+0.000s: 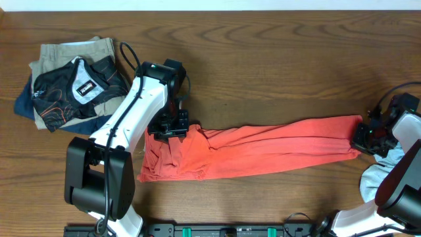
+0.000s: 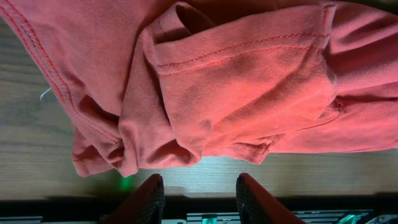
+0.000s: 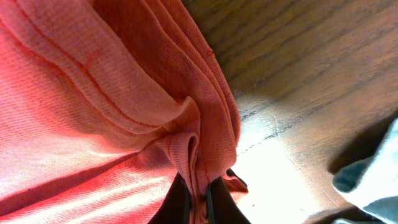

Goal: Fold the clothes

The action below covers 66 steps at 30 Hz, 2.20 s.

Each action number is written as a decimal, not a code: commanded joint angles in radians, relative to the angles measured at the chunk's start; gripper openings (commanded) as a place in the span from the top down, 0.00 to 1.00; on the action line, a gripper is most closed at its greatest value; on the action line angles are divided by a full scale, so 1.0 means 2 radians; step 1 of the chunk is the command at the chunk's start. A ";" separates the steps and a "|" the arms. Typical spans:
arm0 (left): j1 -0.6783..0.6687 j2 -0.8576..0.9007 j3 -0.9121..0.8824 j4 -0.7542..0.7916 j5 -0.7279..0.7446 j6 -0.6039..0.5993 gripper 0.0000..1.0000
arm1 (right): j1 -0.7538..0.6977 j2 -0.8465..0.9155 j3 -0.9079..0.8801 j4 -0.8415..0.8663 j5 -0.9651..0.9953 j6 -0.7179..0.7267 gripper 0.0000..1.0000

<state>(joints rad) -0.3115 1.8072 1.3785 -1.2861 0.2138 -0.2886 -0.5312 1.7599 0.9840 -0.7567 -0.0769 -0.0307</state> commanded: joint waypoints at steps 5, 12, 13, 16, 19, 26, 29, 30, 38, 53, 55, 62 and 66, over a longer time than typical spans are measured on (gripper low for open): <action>0.000 0.000 0.000 -0.003 0.001 -0.001 0.60 | 0.000 0.002 0.091 -0.053 0.053 0.004 0.99; 0.000 0.000 0.000 0.003 0.001 -0.001 0.60 | 0.032 0.002 0.209 -0.167 -0.050 -0.069 0.99; 0.000 0.000 0.000 0.003 0.001 -0.001 0.60 | 0.045 0.000 0.212 -0.179 -0.054 -0.079 0.99; 0.000 0.000 0.000 0.005 0.001 -0.001 0.60 | 0.089 -0.003 0.212 -0.207 -0.054 -0.100 0.99; 0.000 0.000 0.000 0.005 0.001 -0.001 0.60 | 0.148 -0.003 0.212 -0.228 -0.054 -0.101 0.99; 0.000 0.000 0.000 0.007 0.001 -0.001 0.60 | 0.281 -0.003 0.207 -0.268 -0.052 -0.082 0.99; 0.000 0.000 0.000 0.007 0.001 -0.001 0.60 | 0.322 -0.003 0.198 -0.274 -0.052 -0.066 0.99; 0.000 0.000 0.000 0.007 0.001 -0.001 0.60 | 0.333 -0.003 0.195 -0.273 -0.052 -0.058 0.99; 0.000 0.000 0.000 0.007 0.001 -0.001 0.60 | 0.411 -0.003 0.162 -0.268 -0.058 -0.037 0.99; 0.000 0.000 0.000 0.006 0.001 -0.001 0.60 | 0.471 -0.003 0.152 -0.244 -0.119 -0.019 0.55; 0.000 0.000 0.000 0.006 0.001 -0.001 0.60 | 0.471 -0.003 0.152 -0.248 -0.103 -0.019 0.55; 0.000 0.000 0.000 0.002 0.001 -0.001 0.48 | 0.450 -0.003 0.152 -0.251 0.013 0.028 0.59; 0.000 0.000 -0.005 -0.007 -0.031 -0.002 0.36 | 0.430 -0.003 0.152 -0.270 0.121 0.117 0.55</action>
<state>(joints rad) -0.3115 1.8072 1.3785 -1.2869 0.2020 -0.2871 0.3683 1.7599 1.2919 -1.2823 -0.0460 0.0479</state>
